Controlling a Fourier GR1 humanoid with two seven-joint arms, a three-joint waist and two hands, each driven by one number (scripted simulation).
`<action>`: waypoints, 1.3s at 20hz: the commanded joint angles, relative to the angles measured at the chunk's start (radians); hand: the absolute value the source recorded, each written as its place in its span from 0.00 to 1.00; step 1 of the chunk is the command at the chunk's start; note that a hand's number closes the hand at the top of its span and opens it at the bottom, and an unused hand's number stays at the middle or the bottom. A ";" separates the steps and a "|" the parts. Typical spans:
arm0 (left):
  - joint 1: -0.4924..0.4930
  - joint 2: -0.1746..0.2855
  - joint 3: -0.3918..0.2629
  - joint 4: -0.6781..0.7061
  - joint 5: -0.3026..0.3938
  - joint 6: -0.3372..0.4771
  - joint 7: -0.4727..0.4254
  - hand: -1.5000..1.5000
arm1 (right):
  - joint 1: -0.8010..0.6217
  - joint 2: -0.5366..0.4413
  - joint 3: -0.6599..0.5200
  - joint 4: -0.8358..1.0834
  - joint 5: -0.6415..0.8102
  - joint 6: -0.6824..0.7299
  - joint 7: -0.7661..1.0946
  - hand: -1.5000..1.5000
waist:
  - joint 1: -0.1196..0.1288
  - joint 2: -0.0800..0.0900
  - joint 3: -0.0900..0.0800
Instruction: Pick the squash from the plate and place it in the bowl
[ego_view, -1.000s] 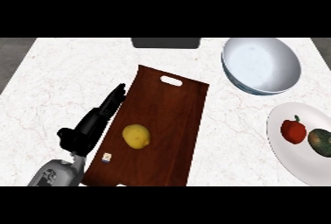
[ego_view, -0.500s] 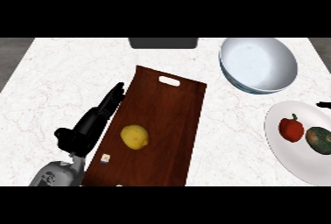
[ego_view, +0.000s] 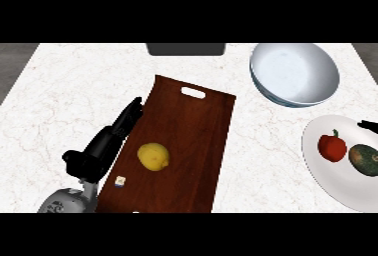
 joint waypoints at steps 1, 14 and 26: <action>-0.025 -0.047 0.000 0.053 -0.042 0.007 -0.012 0.50 | 0.035 0.043 -0.025 -0.001 0.074 -0.090 -0.044 0.00 | -0.002 0.001 0.000; 0.005 -0.082 0.039 -0.030 -0.075 -0.043 0.053 0.50 | 0.009 0.097 -0.102 0.166 0.238 -0.151 -0.125 0.00 | 0.002 0.000 0.000; -0.008 -0.097 0.119 0.044 -0.086 -0.110 -0.010 0.50 | -0.141 0.208 -0.096 0.440 0.360 -0.234 -0.238 0.00 | 0.006 0.002 0.000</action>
